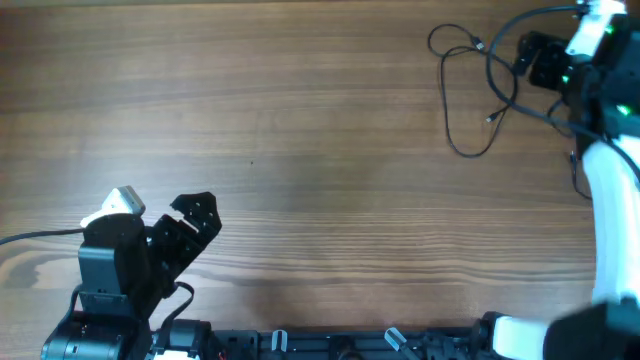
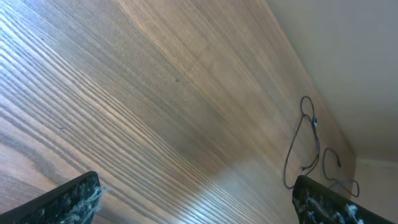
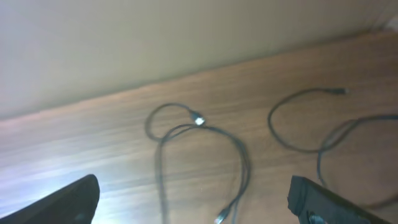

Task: Untangle cables

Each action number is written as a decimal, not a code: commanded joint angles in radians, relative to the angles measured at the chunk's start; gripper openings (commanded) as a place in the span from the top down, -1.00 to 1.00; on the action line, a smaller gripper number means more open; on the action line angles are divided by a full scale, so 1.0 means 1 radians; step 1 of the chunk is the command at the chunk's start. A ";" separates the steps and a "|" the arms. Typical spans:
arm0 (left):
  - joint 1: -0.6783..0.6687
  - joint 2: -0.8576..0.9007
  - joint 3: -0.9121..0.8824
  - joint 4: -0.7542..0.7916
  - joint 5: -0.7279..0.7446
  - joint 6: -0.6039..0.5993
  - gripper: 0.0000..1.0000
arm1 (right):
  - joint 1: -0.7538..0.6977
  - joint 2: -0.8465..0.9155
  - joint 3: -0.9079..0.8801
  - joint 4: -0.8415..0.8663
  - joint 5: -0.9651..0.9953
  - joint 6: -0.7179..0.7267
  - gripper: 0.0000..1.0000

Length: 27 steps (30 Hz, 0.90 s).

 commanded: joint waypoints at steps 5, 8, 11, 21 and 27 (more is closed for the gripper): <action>0.003 -0.001 0.006 0.001 -0.017 0.023 -1.00 | 0.003 -0.296 -0.007 -0.354 -0.175 -0.089 -1.00; 0.003 -0.001 0.006 0.001 -0.017 0.023 -1.00 | 0.003 -0.433 -0.051 -0.439 -0.190 -0.150 -0.99; 0.003 -0.001 0.006 0.001 -0.017 0.023 -1.00 | 0.003 -0.611 -0.147 -0.441 -0.193 -0.148 -0.99; 0.003 -0.001 0.006 0.001 -0.017 0.023 -1.00 | 0.003 -1.042 -0.228 -0.572 -0.192 -0.106 -0.99; 0.003 -0.001 0.006 0.001 -0.017 0.023 -1.00 | 0.003 -1.042 -0.228 -0.704 -0.192 -0.017 -0.99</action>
